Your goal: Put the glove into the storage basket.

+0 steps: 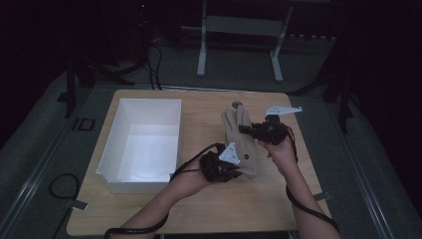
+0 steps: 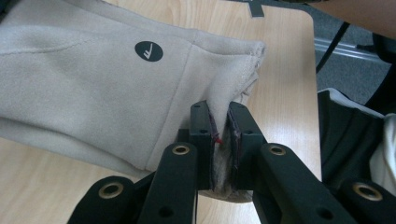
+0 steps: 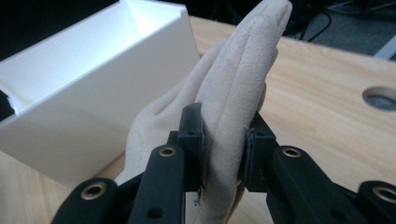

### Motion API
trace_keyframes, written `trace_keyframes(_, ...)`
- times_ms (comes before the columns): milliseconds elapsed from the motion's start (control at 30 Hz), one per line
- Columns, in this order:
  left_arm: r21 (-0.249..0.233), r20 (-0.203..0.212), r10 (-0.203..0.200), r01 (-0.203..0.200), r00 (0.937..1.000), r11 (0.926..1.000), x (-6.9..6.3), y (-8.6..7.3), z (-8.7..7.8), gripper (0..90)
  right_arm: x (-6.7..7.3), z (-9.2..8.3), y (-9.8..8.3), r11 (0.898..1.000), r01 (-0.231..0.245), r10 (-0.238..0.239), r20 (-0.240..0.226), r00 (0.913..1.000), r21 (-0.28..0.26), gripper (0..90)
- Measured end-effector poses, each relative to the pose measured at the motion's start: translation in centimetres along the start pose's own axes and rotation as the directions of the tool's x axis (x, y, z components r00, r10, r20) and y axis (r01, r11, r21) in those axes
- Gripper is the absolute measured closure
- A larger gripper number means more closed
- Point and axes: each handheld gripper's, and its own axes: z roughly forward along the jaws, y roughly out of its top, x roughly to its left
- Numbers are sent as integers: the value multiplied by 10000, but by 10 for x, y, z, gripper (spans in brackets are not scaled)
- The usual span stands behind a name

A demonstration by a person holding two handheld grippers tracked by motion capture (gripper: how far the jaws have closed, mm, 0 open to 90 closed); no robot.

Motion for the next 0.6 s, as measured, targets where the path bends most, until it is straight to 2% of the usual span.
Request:
trace_keyframes(100, -30, -35, 34, -34, 10000, 10000, 1, 5, -9, 828, 1, -1, 4, 10000, -16, 16, -51, 10000, -83, 738)
trace_keyframes(133, 22, -119, 138, -137, 9998, 9999, 3, 9, -18, 828, 3, -3, 7, 9999, -34, 33, -58, 10000, -152, 738)
trace_keyframes(233, 131, -284, 210, -206, 9994, 9997, 6, 13, -29, 828, 8, -4, 25, 9994, -118, 114, -142, 9998, -325, 737)
trace_keyframes(267, 124, -279, 177, -174, 9995, 9998, 8, 14, -33, 828, 8, -4, 25, 9994, -118, 114, -142, 9998, -325, 737)
trace_keyframes(433, 163, -547, 110, -102, 9984, 9998, 14, 14, -46, 827, 14, 2, 43, 9994, 33, -36, -103, 9999, -347, 737)
trace_keyframes(600, 145, -700, 38, -28, 9975, 9999, 18, 9, -57, 828, 20, 7, 52, 9994, 113, -120, -194, 9997, -323, 737)
